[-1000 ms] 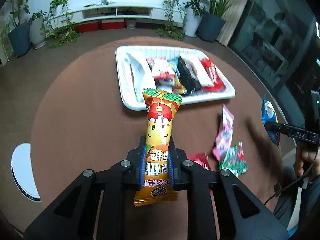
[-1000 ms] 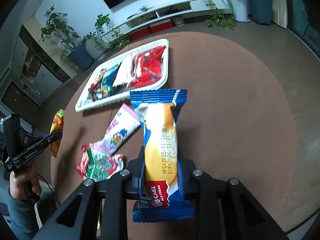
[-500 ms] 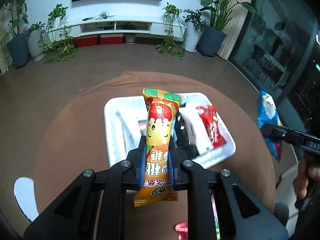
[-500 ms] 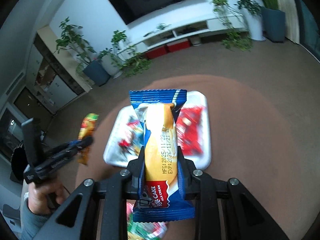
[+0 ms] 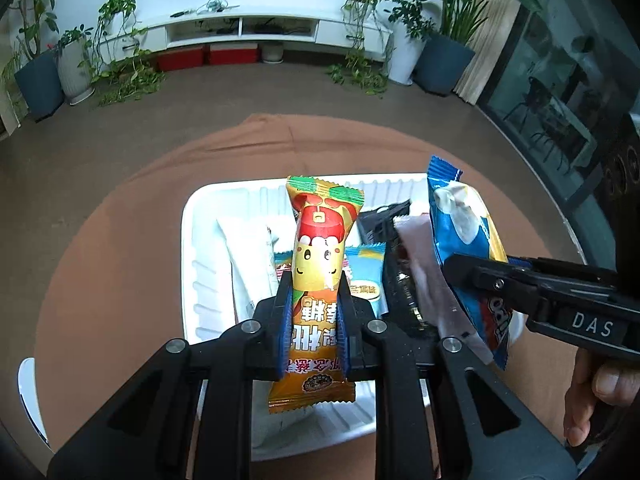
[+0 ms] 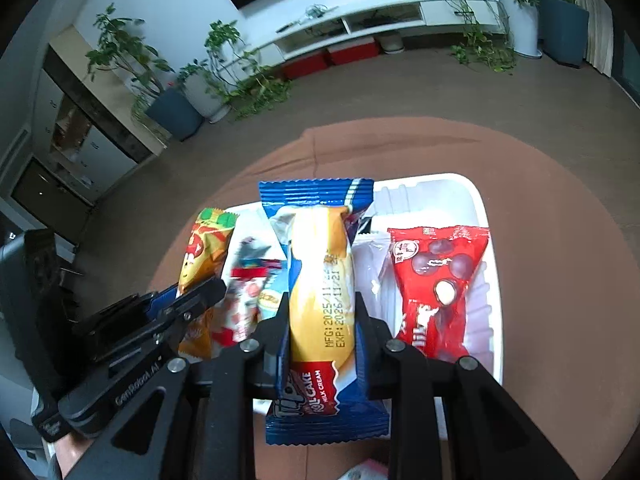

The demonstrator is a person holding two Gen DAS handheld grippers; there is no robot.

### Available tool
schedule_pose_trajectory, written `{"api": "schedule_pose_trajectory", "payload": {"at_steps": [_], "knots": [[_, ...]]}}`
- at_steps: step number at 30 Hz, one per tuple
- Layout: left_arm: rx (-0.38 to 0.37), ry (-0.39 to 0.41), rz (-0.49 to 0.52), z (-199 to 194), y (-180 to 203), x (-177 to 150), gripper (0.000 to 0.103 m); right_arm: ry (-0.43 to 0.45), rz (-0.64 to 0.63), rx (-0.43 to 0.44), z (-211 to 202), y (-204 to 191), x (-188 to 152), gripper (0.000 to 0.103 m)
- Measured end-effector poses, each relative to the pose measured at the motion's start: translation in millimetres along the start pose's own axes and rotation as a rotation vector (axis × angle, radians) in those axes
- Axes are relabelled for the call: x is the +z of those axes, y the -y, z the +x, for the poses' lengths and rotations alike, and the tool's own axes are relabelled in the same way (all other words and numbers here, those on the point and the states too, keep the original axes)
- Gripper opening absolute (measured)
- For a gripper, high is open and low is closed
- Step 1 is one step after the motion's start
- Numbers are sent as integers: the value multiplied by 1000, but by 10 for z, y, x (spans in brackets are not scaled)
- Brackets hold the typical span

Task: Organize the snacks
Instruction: 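Carry the orange bar and Tipo cake into the tray and release both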

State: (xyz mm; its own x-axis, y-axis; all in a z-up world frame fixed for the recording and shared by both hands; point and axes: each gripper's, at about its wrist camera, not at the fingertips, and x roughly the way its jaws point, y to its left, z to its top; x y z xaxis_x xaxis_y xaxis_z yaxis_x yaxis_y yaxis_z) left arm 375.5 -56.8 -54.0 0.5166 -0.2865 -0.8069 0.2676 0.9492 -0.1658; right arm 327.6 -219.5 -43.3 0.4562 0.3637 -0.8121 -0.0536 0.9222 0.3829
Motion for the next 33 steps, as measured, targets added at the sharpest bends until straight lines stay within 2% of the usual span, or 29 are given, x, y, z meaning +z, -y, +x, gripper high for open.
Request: {"api": "schedule_pose_trajectory", "payload": {"at_steps": [15, 23, 33], "knots": [[31, -11, 20, 324, 12, 43, 19, -12, -70, -90, 334, -45, 49, 28], [30, -15, 7, 458, -14, 65, 19, -32, -46, -88, 462, 78, 60, 28], [57, -2, 28, 601, -53, 61, 19, -29, -75, -117, 501, 76, 40, 29]]}}
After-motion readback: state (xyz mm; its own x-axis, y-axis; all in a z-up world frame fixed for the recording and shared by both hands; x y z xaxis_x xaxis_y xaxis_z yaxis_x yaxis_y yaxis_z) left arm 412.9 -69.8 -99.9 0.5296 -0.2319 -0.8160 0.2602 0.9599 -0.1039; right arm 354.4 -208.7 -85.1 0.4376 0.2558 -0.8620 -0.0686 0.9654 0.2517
